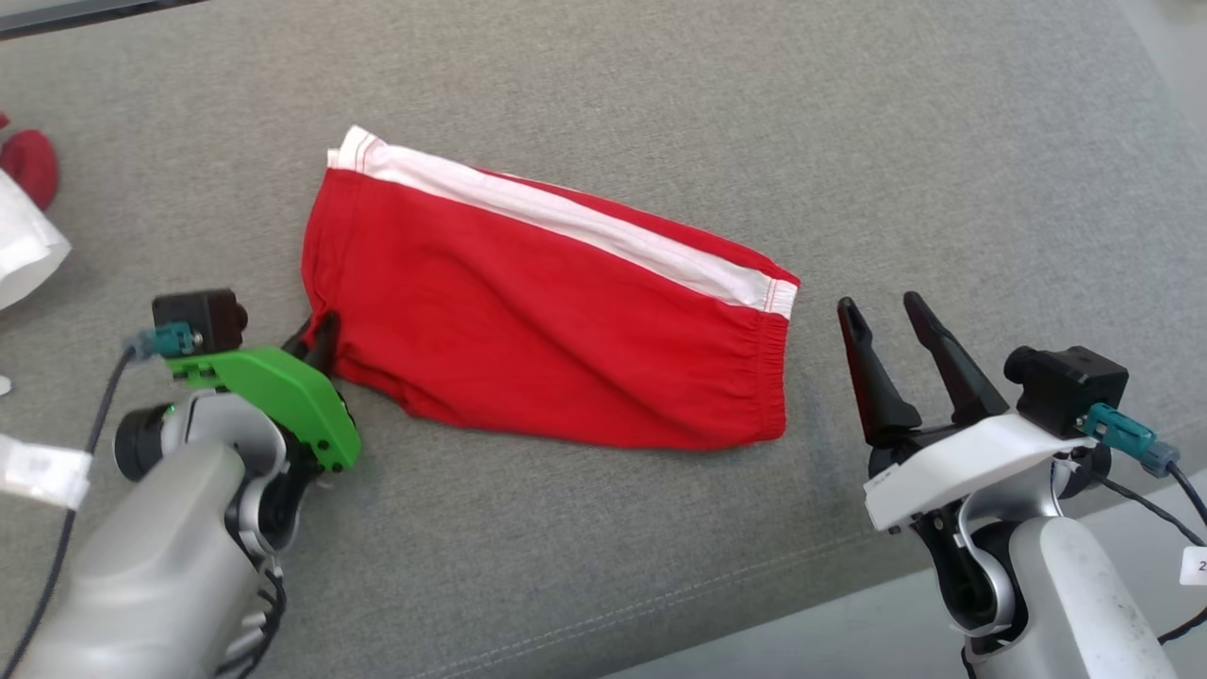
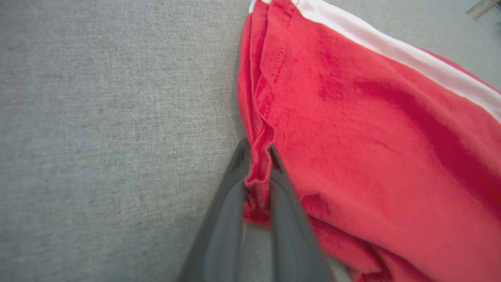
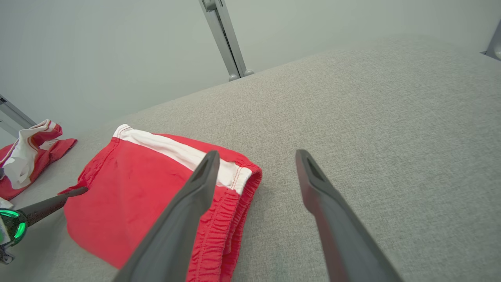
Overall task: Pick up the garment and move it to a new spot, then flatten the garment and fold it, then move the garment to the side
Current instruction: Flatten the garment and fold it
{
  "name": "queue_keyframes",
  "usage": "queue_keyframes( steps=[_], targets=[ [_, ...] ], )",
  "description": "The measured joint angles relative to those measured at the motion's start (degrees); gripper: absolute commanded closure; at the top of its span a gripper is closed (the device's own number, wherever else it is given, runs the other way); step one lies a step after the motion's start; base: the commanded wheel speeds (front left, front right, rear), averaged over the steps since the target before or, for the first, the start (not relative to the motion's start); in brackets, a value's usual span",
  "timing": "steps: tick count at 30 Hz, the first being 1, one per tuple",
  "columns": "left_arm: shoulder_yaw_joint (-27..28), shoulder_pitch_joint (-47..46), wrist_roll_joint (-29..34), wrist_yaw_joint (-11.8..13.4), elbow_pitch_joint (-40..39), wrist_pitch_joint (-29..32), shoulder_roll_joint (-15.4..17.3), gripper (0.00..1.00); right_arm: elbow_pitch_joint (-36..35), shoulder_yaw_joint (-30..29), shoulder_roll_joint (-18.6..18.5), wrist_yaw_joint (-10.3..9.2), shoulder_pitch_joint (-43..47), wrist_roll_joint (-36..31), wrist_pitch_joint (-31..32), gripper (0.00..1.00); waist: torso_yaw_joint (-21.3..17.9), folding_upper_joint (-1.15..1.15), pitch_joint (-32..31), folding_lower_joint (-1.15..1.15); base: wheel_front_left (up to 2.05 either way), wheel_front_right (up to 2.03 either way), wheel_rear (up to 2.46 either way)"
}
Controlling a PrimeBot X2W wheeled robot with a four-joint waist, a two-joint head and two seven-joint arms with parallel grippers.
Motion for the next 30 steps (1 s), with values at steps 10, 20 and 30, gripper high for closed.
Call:
queue_keyframes(
  steps=[10,20,30],
  targets=[
    [3.37,13.5,-3.27,9.05,-15.67,-7.25,-0.81,1.0,0.62,-1.69,-2.53,0.0,0.97,0.45,1.3,0.0,4.79,0.0,-2.69,0.0,0.0,0.0,0.0],
    [4.07,24.84,-4.14,20.04,-31.77,-9.53,-0.1,1.0,2.07,-1.11,-6.25,0.0,0.15,1.89,4.86,0.0,9.45,0.0,-5.7,0.0,0.0,0.0,0.0],
    [3.34,27.7,-2.35,21.51,-30.8,-10.81,-1.41,0.0,4.79,-0.34,-7.76,0.0,-1.1,3.85,6.13,0.0,10.92,0.0,-7.42,0.0,0.0,0.0,0.0]
  ],
)
